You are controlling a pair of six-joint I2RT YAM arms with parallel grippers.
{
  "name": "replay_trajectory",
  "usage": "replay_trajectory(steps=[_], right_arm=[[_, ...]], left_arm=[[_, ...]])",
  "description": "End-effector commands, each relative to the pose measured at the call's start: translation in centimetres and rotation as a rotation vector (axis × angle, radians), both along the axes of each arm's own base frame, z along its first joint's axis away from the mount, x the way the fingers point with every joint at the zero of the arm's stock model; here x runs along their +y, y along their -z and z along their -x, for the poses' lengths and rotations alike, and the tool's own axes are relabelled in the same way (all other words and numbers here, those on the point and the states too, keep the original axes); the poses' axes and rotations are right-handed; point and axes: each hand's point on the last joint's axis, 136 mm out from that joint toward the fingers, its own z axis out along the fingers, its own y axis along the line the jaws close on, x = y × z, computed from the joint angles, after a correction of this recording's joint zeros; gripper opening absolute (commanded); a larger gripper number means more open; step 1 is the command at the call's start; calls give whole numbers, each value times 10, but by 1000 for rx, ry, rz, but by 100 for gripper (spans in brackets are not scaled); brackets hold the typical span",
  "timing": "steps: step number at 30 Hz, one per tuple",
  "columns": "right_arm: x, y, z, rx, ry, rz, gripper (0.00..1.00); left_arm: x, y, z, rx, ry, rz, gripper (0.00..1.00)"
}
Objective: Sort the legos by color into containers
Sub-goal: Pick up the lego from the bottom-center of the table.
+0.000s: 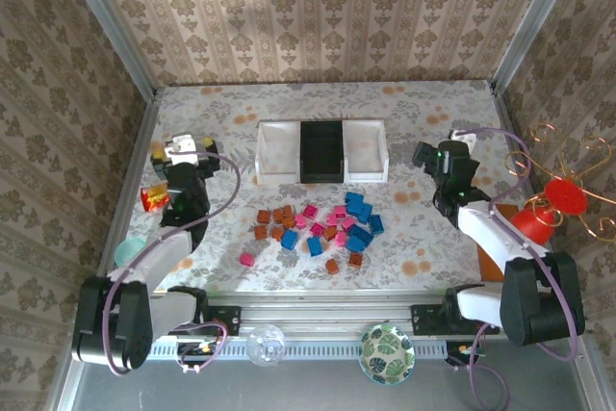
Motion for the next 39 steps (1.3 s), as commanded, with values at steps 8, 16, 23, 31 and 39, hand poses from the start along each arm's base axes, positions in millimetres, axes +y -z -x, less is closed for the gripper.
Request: replay_trajectory(steps=[8, 16, 23, 31, 39], right_arm=[[84, 27, 25, 136, -279, -254, 100], [142, 8, 34, 121, -563, -203, 100], [195, 6, 72, 163, -776, -133, 100], [265, 48, 146, 372, -1059, -56, 90], [294, 89, 181, 554, -1137, 120, 73]], left_arm=[[-1, -11, 32, -79, 152, 695, 100], [-12, -35, 51, -241, 297, 773, 100], [-49, -34, 57, -66, 446, 736, 99], [-123, 9, 89, 239, 646, 672, 91], [-145, 41, 127, 387, 689, 554, 97]])
